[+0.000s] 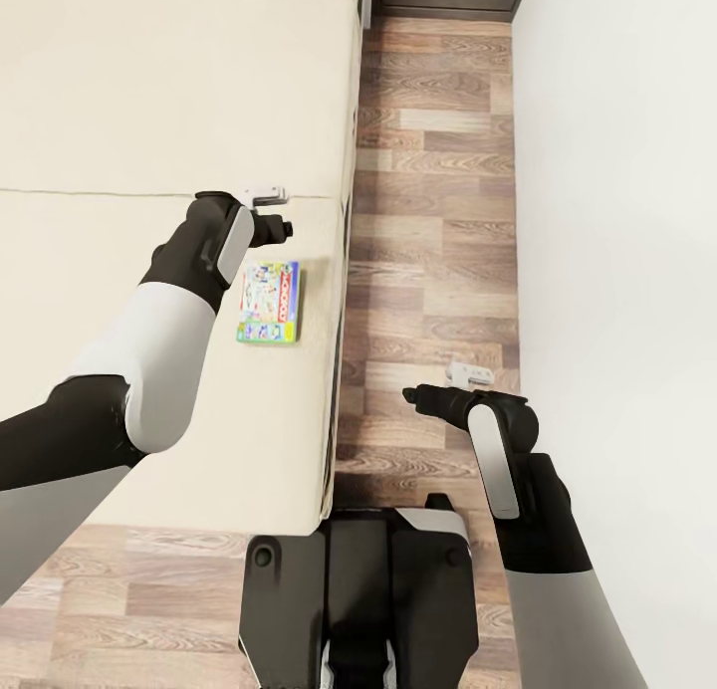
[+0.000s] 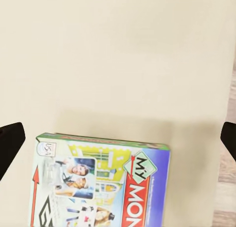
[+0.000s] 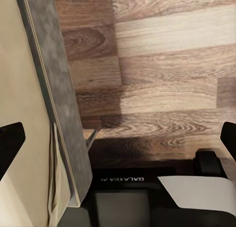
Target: Put all the toys in the child's room - the three board games (two on the bed and one on the table), the two jigsaw puzzles on the table, and the tennis ball on the table - inside the toy box on the table in the child's room.
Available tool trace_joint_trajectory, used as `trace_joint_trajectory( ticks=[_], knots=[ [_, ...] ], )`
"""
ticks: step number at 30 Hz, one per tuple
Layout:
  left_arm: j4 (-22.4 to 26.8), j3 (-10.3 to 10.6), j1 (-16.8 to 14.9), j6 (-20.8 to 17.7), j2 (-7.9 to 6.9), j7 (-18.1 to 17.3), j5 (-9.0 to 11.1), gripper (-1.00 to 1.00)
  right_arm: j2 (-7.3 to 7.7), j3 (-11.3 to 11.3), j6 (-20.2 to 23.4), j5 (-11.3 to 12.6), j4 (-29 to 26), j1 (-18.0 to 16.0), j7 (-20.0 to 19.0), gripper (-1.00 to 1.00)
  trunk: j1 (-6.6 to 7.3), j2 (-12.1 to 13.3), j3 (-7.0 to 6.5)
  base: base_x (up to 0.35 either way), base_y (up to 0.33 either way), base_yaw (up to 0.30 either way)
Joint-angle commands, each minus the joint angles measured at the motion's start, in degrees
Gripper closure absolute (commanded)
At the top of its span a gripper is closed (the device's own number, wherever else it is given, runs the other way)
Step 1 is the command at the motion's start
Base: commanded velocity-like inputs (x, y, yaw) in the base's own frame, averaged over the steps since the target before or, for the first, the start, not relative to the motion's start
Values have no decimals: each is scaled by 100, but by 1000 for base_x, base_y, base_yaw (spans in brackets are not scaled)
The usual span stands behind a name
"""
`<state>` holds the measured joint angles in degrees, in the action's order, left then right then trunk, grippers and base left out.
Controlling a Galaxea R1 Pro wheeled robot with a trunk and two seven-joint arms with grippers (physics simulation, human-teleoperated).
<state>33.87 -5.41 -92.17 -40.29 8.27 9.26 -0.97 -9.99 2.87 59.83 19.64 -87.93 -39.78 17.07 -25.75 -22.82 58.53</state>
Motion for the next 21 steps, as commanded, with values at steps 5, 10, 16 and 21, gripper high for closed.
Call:
trace_joint_trajectory(
  ticks=[5,10,16,21],
  knots=[
    [5,-30,-3,-23,5,-6,-8,-100,0,-2,17,58,-5,0,60,-100,-3,-10,53,0,0,0],
    [5,-30,-3,-23,8,-7,-8,-100,0,-5,17,58,-5,0,60,-100,-3,-10,100,0,0,0],
    [5,-30,-10,-23,2,-28,-8,-100,0,-11,17,60,-6,-3,60,-100,-3,-10,157,0,0,0],
    [5,-30,-126,-23,2,-40,-7,-100,0,-14,17,85,-5,-3,60,-100,-3,-10,204,0,0,0]
  ],
)
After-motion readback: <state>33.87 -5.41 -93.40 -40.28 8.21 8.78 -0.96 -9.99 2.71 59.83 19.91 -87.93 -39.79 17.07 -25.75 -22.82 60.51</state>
